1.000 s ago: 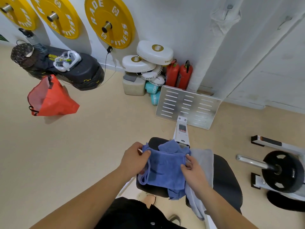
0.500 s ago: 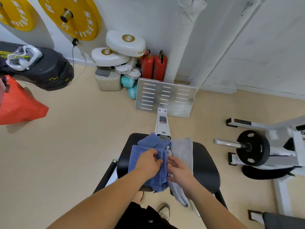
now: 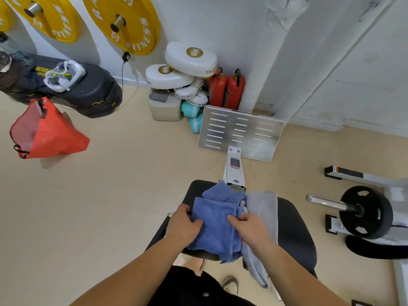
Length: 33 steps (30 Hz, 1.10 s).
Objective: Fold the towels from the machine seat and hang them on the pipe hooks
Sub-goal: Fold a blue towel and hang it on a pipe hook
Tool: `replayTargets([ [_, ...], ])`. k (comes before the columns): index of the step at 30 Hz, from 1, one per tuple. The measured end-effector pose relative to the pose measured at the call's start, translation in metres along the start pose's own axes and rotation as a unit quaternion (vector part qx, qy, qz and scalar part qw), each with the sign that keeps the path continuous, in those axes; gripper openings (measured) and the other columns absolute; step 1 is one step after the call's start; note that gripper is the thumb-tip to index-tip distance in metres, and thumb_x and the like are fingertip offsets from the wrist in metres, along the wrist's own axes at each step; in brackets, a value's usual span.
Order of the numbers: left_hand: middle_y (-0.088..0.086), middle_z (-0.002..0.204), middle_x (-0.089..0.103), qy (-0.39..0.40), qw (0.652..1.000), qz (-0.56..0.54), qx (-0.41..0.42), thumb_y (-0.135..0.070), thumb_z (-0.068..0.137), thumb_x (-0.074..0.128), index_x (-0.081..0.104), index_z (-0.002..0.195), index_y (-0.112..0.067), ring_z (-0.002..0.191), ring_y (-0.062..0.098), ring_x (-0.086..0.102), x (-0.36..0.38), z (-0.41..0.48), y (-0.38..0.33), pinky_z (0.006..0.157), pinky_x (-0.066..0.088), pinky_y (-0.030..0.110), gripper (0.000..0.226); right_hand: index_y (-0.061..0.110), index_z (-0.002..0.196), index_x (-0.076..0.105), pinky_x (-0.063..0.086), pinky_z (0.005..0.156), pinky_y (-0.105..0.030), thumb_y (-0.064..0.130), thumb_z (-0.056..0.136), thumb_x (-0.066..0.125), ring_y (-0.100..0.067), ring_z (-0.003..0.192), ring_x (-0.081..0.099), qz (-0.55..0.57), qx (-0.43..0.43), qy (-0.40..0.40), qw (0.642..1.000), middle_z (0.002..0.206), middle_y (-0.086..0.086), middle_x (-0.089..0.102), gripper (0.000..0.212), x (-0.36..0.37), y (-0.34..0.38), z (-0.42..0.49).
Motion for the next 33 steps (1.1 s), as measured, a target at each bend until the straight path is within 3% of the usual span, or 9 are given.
replayTargets([
  [4,-0.008,0.096,0.062,0.007,1.000,0.000,0.007,-0.029,0.089,0.070,0.057,0.114,-0.020,0.089,0.013,0.061,0.004,0.004,0.000,0.078,0.046,0.023,0.030,0.015,0.061,0.057,0.045,0.059,-0.029,0.031,0.087,0.076,-0.015,0.060,0.053,0.033,-0.009,-0.006,0.999,0.059,0.001,0.055,0.036,0.001,0.008,0.002],
  [7,-0.007,0.099,0.063,0.018,1.000,-0.007,0.000,-0.029,0.090,0.069,0.053,0.106,-0.025,0.091,0.012,0.061,0.004,0.006,0.000,0.080,0.048,0.024,0.022,0.017,0.091,0.067,0.058,0.073,-0.037,0.027,0.086,0.073,-0.018,0.078,0.067,0.057,-0.036,0.009,0.998,0.084,-0.003,0.071,0.012,0.004,0.015,0.002],
  [10,-0.006,0.101,0.065,0.034,0.998,-0.050,-0.006,-0.028,0.089,0.070,0.054,0.104,-0.025,0.091,0.011,0.063,0.004,0.005,-0.001,0.081,0.051,0.025,0.022,0.031,0.120,0.059,0.061,0.087,-0.038,0.024,0.093,0.064,-0.017,0.088,0.068,0.046,-0.064,0.009,0.997,0.093,-0.001,0.070,0.028,0.001,0.020,0.003],
  [14,-0.009,0.104,0.066,0.061,0.992,-0.112,-0.017,-0.032,0.086,0.072,0.053,0.107,-0.029,0.097,0.011,0.064,0.008,0.005,-0.004,0.088,0.055,0.031,0.028,0.027,0.129,0.054,0.055,0.094,-0.036,0.028,0.099,0.060,-0.016,0.094,0.066,-0.003,-0.050,-0.024,0.998,0.102,0.001,0.069,0.030,-0.008,0.008,0.012],
  [17,-0.008,0.106,0.066,0.081,0.990,-0.111,-0.028,-0.031,0.087,0.071,0.054,0.110,-0.029,0.097,0.012,0.064,0.013,0.006,-0.006,0.089,0.056,0.033,0.029,0.032,0.135,0.045,0.052,0.103,-0.040,0.045,0.096,0.059,-0.019,0.112,0.061,-0.055,-0.075,-0.050,0.994,0.124,0.004,0.059,0.043,-0.008,0.000,0.017],
  [21,-0.002,0.102,0.066,0.074,0.991,-0.105,-0.039,-0.023,0.090,0.067,0.055,0.103,-0.024,0.091,0.011,0.062,0.011,0.007,-0.008,0.073,0.050,0.023,0.018,0.041,0.142,0.042,0.047,0.103,-0.031,0.056,0.093,0.051,-0.015,0.124,0.045,-0.271,-0.220,-0.032,0.937,0.137,0.008,0.041,0.052,0.004,0.012,-0.002],
  [24,0.000,0.098,0.065,0.059,0.993,-0.099,-0.030,-0.023,0.091,0.066,0.056,0.102,-0.022,0.088,0.012,0.063,0.004,0.007,-0.010,0.071,0.050,0.022,0.015,0.045,0.146,0.034,0.043,0.110,-0.030,0.067,0.086,0.049,-0.016,0.132,0.038,-0.340,-0.240,0.041,0.908,0.141,0.006,0.034,0.066,0.019,0.008,-0.011],
  [29,-0.006,0.096,0.069,0.036,0.996,-0.074,0.029,-0.026,0.086,0.073,0.058,0.103,-0.026,0.089,0.010,0.067,-0.006,0.003,-0.025,0.077,0.056,0.023,0.023,0.051,0.142,0.032,0.049,0.101,-0.035,0.075,0.071,0.047,-0.023,0.125,0.041,-0.385,-0.239,-0.029,0.891,0.131,0.000,0.037,0.077,0.030,0.022,-0.010],
  [33,-0.013,0.099,0.067,0.049,0.992,-0.001,0.118,-0.028,0.086,0.070,0.054,0.121,-0.034,0.092,0.003,0.064,0.001,-0.010,-0.054,0.077,0.045,0.012,0.038,0.055,0.141,0.033,0.052,0.095,-0.034,0.067,0.073,0.053,-0.020,0.121,0.049,-0.305,-0.218,-0.014,0.927,0.132,0.003,0.046,0.072,0.030,0.020,-0.009],
])
Point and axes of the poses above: each hand's wrist, its own z-axis towards the middle knuckle, its own x-axis out of the palm, y = z × x, the point moved 7 cm from there along z, towards the middle knuckle
